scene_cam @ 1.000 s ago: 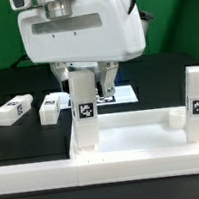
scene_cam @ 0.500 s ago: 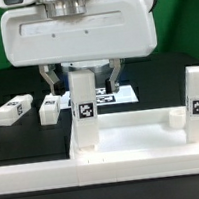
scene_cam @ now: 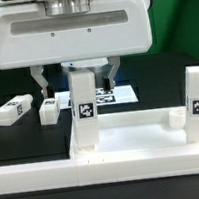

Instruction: Assemble desk

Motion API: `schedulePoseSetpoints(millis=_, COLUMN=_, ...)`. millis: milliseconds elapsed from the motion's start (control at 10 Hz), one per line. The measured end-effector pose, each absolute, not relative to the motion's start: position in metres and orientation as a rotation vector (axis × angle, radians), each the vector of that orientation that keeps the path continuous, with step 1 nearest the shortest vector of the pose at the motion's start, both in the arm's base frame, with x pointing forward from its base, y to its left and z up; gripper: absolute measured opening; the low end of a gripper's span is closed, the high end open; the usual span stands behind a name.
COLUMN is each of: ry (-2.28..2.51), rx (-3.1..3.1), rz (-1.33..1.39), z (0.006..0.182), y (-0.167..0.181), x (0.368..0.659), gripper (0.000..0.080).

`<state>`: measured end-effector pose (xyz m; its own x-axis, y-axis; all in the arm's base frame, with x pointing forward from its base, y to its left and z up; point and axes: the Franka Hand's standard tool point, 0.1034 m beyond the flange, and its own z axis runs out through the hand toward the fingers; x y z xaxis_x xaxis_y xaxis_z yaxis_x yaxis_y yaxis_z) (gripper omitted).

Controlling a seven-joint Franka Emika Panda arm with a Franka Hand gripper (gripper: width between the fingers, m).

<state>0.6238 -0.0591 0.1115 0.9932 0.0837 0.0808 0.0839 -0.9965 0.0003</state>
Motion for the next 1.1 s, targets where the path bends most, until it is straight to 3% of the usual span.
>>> schedulePoseSetpoints(millis=200, ry=-0.194, rx=-3.134, rz=-0.126, z=0.1115, y=-0.0595, x=0.6237, gripper=0.0621)
schedulePoseSetpoints(millis=300, ry=-0.194, rx=-3.134, rz=-0.126, z=0.1115, y=-0.0595, x=0.6237, gripper=0.044)
schedulePoseSetpoints(millis=400, ry=-0.194, rx=-3.134, rz=-0.126, z=0.1115, y=-0.0595, x=0.6237, gripper=0.044)
schedulePoseSetpoints(millis=500, ry=-0.178, rx=-3.135, rz=-0.126, z=0.1115, y=-0.0594, x=0.6237, gripper=0.0288)
schedulePoseSetpoints(millis=700, ry=-0.151, rx=-3.135, rz=-0.125, z=0.1114, y=-0.0596, x=0.6236, gripper=0.0289)
schedulePoseSetpoints(millis=1100, ry=0.356, rx=-3.096, rz=-0.124, z=0.1114, y=-0.0592, x=0.6236, gripper=0.0289)
